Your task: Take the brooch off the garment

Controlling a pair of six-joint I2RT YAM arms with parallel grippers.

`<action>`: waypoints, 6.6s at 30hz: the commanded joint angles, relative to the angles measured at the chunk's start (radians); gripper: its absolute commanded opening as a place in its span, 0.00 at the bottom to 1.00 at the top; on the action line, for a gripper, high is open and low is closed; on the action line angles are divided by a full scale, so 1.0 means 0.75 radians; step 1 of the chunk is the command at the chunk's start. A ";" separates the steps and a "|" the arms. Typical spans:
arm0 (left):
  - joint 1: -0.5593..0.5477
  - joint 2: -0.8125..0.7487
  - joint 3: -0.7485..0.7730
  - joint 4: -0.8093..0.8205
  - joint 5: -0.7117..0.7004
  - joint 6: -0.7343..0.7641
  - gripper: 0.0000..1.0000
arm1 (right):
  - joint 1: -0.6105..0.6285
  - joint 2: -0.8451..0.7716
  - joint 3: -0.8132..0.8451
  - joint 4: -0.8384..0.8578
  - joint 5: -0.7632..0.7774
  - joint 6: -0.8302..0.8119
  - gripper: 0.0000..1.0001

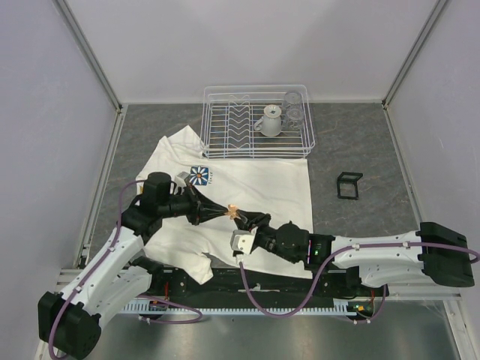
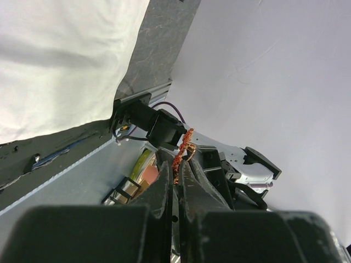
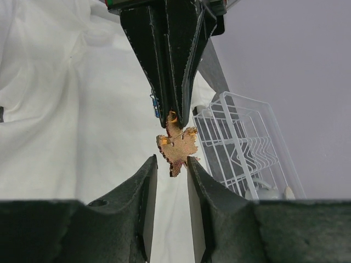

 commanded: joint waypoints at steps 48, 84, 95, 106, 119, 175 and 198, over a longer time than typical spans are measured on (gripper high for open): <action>0.056 0.073 0.272 0.186 0.305 0.839 1.00 | -2.063 -0.362 -0.121 -1.022 -0.931 1.644 0.00; -0.177 0.194 0.235 0.196 0.344 1.085 0.98 | -2.485 0.188 -0.248 -0.091 -1.288 1.667 0.00; -0.177 0.200 0.235 0.203 0.350 1.087 0.98 | -2.485 0.253 -0.246 -0.052 -1.311 1.665 0.00; -0.177 0.198 0.231 0.200 0.355 1.087 0.98 | -2.485 0.290 -0.240 -0.032 -1.323 1.677 0.01; -0.177 0.194 0.229 0.203 0.365 1.087 0.98 | -2.485 0.315 -0.240 -0.016 -1.325 1.679 0.05; -0.191 0.165 0.235 0.160 0.375 1.097 0.98 | -2.249 -0.162 0.083 -0.940 -0.605 1.530 0.52; -0.191 -0.231 0.869 -0.188 -0.400 0.958 1.00 | -0.892 -0.171 1.226 -1.738 0.035 1.655 0.98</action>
